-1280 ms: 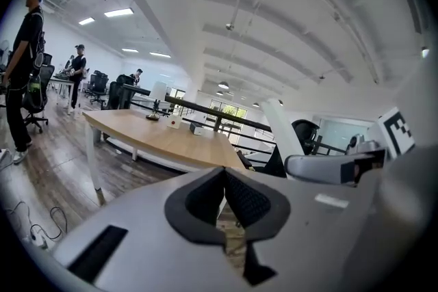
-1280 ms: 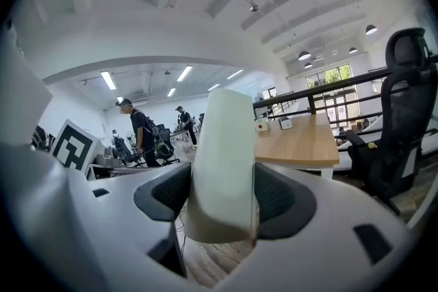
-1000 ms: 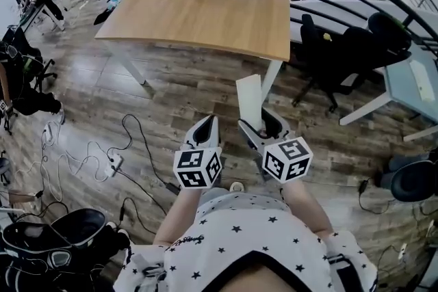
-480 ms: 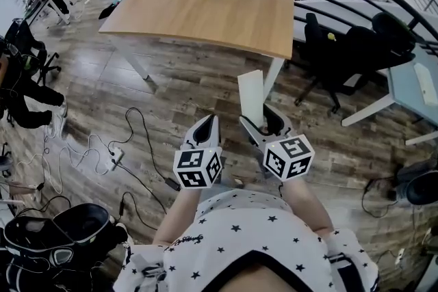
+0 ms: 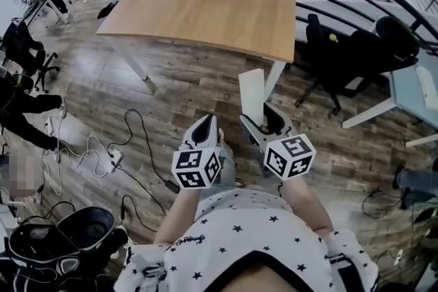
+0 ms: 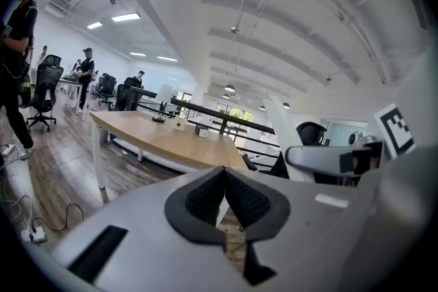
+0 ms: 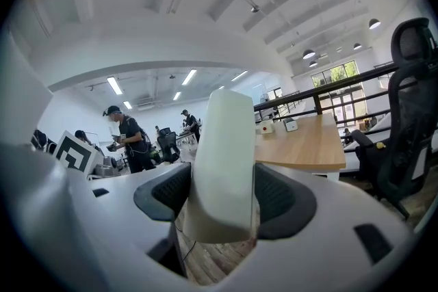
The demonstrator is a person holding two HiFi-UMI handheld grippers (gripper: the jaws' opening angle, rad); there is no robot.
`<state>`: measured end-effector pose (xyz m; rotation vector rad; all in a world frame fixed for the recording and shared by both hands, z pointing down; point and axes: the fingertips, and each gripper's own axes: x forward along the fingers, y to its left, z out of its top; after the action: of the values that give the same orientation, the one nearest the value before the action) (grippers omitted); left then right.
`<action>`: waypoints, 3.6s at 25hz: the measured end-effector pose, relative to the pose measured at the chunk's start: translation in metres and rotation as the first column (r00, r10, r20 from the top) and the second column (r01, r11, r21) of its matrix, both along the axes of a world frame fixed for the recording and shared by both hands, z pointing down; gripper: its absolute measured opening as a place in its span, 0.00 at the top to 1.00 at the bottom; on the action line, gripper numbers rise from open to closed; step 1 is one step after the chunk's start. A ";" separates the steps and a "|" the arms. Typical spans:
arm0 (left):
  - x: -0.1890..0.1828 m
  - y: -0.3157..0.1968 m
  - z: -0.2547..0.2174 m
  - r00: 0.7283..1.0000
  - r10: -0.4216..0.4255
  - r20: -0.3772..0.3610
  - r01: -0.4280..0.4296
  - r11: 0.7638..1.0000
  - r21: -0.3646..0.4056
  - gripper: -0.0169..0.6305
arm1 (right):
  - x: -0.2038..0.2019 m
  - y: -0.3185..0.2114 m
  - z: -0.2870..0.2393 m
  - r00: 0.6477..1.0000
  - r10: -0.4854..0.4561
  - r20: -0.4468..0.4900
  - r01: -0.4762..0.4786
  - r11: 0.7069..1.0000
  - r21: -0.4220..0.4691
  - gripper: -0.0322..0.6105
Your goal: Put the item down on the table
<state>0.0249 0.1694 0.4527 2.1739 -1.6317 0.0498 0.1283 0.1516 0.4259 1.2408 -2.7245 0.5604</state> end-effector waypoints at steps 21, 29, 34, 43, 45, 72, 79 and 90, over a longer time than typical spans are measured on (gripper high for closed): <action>-0.069 -0.188 -0.008 0.999 0.035 -0.039 -0.035 0.999 0.004 0.95 | -0.065 -0.184 -0.016 0.999 0.039 -0.011 -0.039 0.999 0.009 0.51; -0.098 -0.268 -0.017 0.996 0.076 -0.039 -0.076 0.997 0.006 0.95 | -0.095 -0.260 -0.028 0.997 0.072 -0.009 -0.072 0.997 0.009 0.50; -0.113 -0.314 -0.017 0.995 0.091 -0.037 -0.091 0.996 0.005 0.95 | -0.111 -0.304 -0.028 0.996 0.086 -0.011 -0.086 0.996 0.012 0.51; -0.126 -0.367 -0.013 0.992 0.123 -0.034 -0.123 0.992 -0.005 0.95 | -0.124 -0.359 -0.022 0.993 0.112 -0.023 -0.112 0.994 0.006 0.51; -0.128 -0.374 -0.011 0.991 0.128 -0.033 -0.128 0.992 -0.008 0.95 | -0.125 -0.368 -0.018 0.993 0.118 -0.028 -0.118 0.993 -0.001 0.50; -0.127 -0.503 0.041 0.998 0.050 -0.031 -0.053 0.990 -0.129 0.95 | -0.112 -0.518 0.106 0.981 0.042 -0.192 -0.084 0.972 -0.219 0.51; -0.124 -0.519 0.053 0.998 0.047 -0.029 -0.051 0.986 -0.159 0.95 | -0.111 -0.537 0.150 0.963 -0.006 -0.270 -0.078 0.951 -0.299 0.51; -0.120 -0.534 0.067 0.998 0.055 -0.027 -0.059 0.980 -0.190 0.95 | -0.115 -0.557 0.203 0.907 -0.113 -0.405 -0.069 0.910 -0.408 0.51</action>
<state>-0.0951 -0.3648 0.5198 2.0675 -1.4878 0.1913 0.0133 -0.4056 0.6290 1.0667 -2.1157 0.7238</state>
